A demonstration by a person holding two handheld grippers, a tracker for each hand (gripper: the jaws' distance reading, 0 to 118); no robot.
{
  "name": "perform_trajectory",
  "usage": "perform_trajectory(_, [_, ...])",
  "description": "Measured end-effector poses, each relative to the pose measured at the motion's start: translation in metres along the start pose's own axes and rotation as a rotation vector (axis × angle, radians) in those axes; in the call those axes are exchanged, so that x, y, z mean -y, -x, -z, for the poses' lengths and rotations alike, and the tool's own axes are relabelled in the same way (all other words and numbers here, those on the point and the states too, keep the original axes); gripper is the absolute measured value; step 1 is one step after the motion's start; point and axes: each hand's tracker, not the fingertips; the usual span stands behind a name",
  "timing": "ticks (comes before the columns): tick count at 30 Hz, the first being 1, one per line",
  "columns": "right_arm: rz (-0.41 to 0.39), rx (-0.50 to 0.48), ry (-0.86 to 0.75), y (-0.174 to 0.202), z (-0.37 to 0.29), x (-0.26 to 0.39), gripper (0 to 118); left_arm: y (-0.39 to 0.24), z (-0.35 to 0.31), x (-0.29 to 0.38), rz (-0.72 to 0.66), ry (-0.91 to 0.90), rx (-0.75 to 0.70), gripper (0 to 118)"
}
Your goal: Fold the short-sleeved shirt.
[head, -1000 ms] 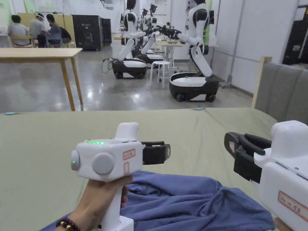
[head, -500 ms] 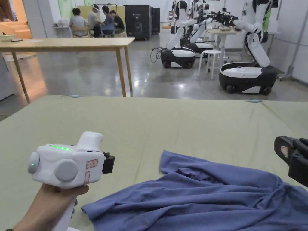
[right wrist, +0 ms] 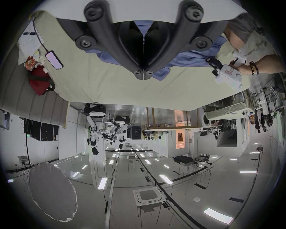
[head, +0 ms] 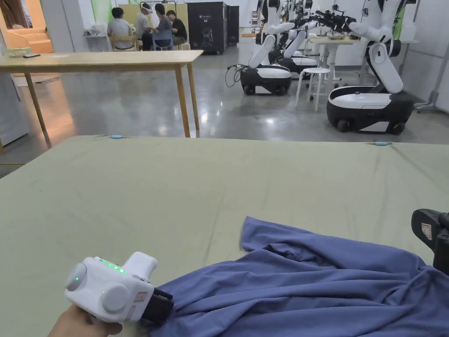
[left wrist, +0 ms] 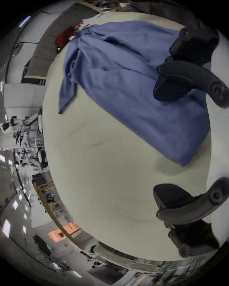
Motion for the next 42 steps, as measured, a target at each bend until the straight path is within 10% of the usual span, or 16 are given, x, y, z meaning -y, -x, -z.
perform_trajectory(1, [0.001, -0.003, 0.002, 0.000, 0.000, 0.000, 1, -0.004, -0.001, 0.002, -0.013, -0.011, 0.008, 23])
perform_trajectory(2, [0.001, -0.004, 0.004, 0.001, 0.001, 0.000, 1, -0.006, -0.006, 0.001, -0.020, -0.021, 0.029, 3])
perform_trajectory(11, [0.003, -0.006, 0.052, -0.012, 0.011, 0.008, 1, -0.029, -0.021, -0.001, -0.023, -0.114, 0.072, 3])
perform_trajectory(17, [0.064, 0.064, 0.236, -0.093, 0.039, 0.015, 2, -0.023, -0.053, -0.017, -0.051, -0.231, 0.086, 3])
perform_trajectory(18, [0.072, 0.074, 0.270, -0.113, 0.045, 0.021, 11, -0.023, -0.056, -0.019, -0.061, -0.233, 0.097, 3])
perform_trajectory(21, [0.110, 0.083, 0.398, -0.160, 0.064, 0.043, 118, -0.029, -0.064, -0.026, -0.072, -0.258, 0.111, 3])
perform_trajectory(36, [0.104, 0.243, 0.757, -0.232, 0.133, 0.167, 96, -0.042, -0.058, -0.038, -0.070, -0.228, 0.109, 3])
perform_trajectory(39, [0.121, 0.212, 0.765, -0.228, 0.136, 0.170, 78, -0.045, -0.060, -0.039, -0.065, -0.232, 0.097, 3])
perform_trajectory(42, [0.097, 0.178, 0.713, -0.215, 0.127, 0.162, 8, -0.044, -0.058, -0.039, -0.063, -0.234, 0.096, 3])
